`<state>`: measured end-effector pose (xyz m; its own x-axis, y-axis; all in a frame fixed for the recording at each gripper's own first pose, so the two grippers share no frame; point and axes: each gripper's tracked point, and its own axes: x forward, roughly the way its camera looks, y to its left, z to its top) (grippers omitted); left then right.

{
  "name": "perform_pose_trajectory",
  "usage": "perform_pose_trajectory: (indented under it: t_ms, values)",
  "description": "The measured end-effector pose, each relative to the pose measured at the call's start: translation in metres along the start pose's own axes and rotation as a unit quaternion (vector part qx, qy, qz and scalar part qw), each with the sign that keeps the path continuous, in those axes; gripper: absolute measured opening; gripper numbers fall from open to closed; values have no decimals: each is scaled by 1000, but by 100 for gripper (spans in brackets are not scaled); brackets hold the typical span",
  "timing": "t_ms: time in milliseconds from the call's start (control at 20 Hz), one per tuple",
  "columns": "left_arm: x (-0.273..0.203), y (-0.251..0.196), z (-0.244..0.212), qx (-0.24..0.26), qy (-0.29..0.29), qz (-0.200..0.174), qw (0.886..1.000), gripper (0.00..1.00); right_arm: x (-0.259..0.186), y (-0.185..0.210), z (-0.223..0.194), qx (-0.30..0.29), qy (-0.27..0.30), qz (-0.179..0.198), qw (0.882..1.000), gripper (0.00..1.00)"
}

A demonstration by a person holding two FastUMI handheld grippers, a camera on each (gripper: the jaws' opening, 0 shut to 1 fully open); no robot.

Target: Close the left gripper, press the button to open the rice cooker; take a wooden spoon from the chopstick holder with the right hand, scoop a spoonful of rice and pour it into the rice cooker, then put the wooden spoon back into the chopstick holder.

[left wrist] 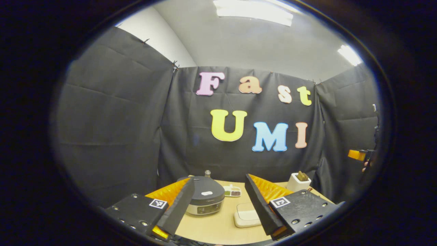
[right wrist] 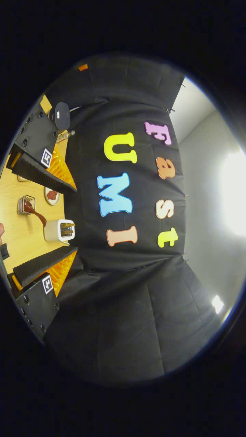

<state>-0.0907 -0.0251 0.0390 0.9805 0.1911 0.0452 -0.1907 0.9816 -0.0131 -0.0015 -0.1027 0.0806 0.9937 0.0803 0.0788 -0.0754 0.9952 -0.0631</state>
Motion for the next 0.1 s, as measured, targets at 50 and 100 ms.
perform_pose_trajectory:
  t_ms: [50, 100]
  values:
    - [-5, 5, 1, 3, 1, 5, 1000, 94, 0, 3, 3, 4, -2, 1, 1000, 98]
    - [-8, 6, 3, 4, -1, 5, 1000, 94, 0, 8, 8, 10, -5, 6, 1000, 98]
